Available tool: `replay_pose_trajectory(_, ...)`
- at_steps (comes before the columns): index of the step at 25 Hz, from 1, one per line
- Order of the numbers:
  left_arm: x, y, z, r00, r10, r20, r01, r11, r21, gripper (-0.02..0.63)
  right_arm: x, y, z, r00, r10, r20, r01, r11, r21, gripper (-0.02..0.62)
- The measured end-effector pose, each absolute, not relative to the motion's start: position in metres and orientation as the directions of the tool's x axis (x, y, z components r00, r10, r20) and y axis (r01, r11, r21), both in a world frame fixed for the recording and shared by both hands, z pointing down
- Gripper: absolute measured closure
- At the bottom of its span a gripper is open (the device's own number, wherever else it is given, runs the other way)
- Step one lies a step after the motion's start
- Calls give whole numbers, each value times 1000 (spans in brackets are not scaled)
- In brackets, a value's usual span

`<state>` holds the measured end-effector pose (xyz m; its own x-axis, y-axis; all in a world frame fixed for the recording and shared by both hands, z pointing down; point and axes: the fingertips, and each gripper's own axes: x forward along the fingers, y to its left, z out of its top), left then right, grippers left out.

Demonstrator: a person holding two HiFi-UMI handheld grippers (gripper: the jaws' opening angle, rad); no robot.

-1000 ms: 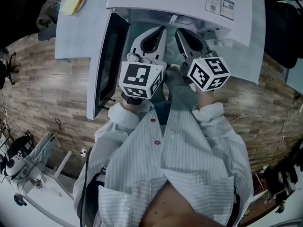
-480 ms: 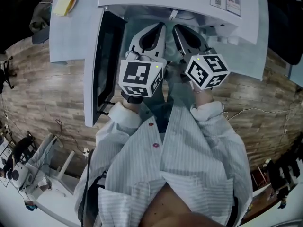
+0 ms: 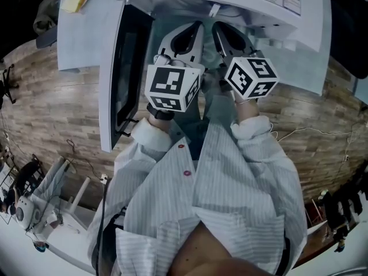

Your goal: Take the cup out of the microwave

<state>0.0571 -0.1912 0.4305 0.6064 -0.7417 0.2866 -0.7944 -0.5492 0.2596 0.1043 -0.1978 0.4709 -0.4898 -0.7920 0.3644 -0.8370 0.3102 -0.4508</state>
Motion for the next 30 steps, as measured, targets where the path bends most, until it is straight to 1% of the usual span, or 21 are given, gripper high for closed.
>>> replay_pose_trajectory(15,54,-193,441,588,-750,301,-807,-525,270,597,102,-207,474,-480,-810,338,-849,332,-410,558)
replay_pose_trajectory(22,49,-195,443,582,-755,301,-812,-518,269,597,101,-214,473,-445,-829,340,-877,326,-353,555)
replay_pose_trajectory(23,47,-195,443,581,-756,303,-813,-517,270,597,100,-215,474,-441,-830,341,-880,324,-347,542)
replay_pose_trajectory(24,46,-195,444,579,-757,303,-814,-515,269,597,99,-215,474,-439,-830,343,-881,324,-344,510)
replay_pose_trajectory(25,45,-196,444,578,-758,304,-815,-514,269,597,98,-216,475,-438,-830,346,-883,323,-342,491)
replay_pose_trajectory(30,40,-196,445,576,-758,306,-816,-510,272,597,97,-221,481,-413,-838,358,-897,306,-320,474)
